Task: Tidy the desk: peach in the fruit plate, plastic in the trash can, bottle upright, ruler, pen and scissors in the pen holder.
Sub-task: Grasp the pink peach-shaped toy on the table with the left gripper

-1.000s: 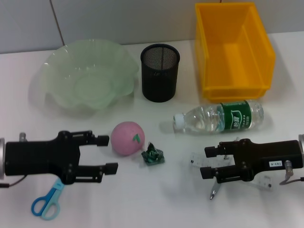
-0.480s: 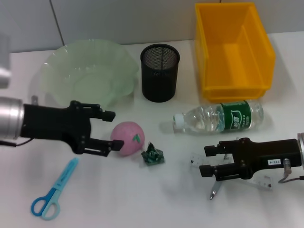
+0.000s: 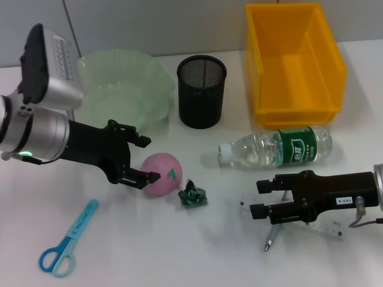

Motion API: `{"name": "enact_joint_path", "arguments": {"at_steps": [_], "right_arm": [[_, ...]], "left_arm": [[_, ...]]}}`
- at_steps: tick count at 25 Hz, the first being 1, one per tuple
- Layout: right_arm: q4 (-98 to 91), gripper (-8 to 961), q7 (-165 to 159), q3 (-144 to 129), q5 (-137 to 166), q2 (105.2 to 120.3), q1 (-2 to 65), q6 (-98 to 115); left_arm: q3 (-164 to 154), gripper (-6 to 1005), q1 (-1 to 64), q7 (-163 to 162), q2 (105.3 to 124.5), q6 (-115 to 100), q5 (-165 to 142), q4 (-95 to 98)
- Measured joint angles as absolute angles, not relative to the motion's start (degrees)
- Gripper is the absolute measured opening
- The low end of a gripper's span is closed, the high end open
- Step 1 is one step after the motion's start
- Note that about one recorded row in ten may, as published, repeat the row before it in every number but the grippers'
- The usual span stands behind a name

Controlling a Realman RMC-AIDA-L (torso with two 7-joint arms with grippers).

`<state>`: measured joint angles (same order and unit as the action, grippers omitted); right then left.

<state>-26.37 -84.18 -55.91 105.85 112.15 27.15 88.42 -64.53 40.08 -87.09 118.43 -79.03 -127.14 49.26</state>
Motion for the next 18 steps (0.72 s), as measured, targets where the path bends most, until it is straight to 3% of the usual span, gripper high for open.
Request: {"name": "enact_joint_path", "arguments": {"at_steps": [18], "right_arm": [[-26.5, 778, -84.6, -56.0, 106.2, 111.97, 27.6, 88.4]], "left_arm": [[-67.6, 670, 42.5, -87.5, 118.67, -72.8, -127.1, 41.8]]}}
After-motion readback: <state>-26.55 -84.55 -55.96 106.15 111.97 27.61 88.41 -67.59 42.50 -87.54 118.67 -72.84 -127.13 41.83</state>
